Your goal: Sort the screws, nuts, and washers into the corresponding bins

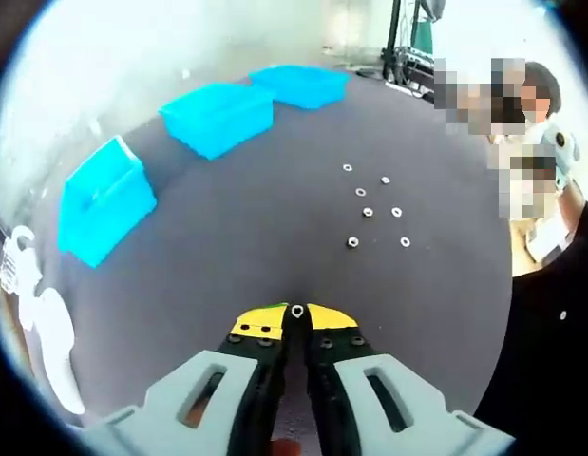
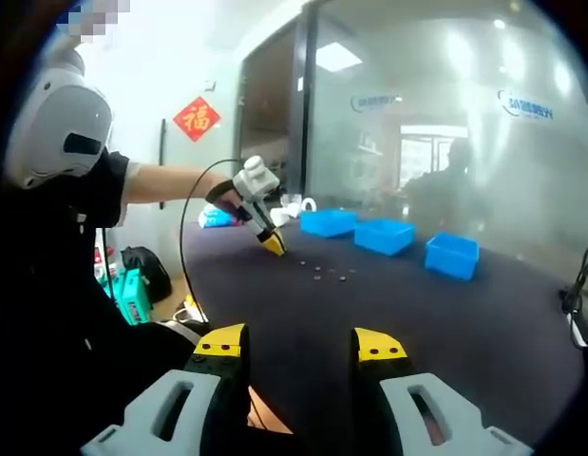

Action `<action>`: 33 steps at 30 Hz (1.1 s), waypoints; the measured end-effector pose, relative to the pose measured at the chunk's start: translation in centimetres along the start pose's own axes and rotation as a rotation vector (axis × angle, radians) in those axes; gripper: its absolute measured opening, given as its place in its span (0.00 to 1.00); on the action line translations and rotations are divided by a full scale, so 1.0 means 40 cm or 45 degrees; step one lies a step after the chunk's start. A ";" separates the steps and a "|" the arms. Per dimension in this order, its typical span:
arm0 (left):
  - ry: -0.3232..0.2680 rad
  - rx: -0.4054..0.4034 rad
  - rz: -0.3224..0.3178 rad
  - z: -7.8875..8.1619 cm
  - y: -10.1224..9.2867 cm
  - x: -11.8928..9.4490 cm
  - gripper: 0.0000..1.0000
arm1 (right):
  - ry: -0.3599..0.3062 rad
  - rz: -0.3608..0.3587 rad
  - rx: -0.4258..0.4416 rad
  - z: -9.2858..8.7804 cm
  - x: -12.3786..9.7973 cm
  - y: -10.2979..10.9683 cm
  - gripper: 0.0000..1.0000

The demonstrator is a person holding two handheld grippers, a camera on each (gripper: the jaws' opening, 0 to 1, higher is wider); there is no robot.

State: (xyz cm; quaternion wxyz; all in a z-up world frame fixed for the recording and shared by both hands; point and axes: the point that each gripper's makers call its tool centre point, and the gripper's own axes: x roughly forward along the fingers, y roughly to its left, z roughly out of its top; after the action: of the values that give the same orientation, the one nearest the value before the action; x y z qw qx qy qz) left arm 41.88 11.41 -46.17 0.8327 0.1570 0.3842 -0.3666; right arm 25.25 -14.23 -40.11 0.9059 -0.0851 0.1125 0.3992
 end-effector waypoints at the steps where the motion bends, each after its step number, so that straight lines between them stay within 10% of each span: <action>1: -0.017 -0.004 0.000 0.004 0.000 -0.002 0.05 | -0.002 -0.002 0.002 0.001 0.000 -0.001 0.38; 25: -0.831 -0.124 0.187 0.206 -0.009 -0.195 0.04 | -0.143 -0.099 0.043 0.071 -0.005 -0.022 0.38; 33: -0.935 -0.161 0.283 0.224 0.059 -0.226 0.04 | -0.188 -0.127 0.057 0.092 -0.014 -0.026 0.38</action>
State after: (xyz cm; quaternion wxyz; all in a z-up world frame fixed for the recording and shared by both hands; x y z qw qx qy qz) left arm 44.39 12.58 -33.53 0.9575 0.0046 0.0629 -0.2815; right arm 26.15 -14.42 -36.35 0.9322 -0.0407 0.0500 0.3562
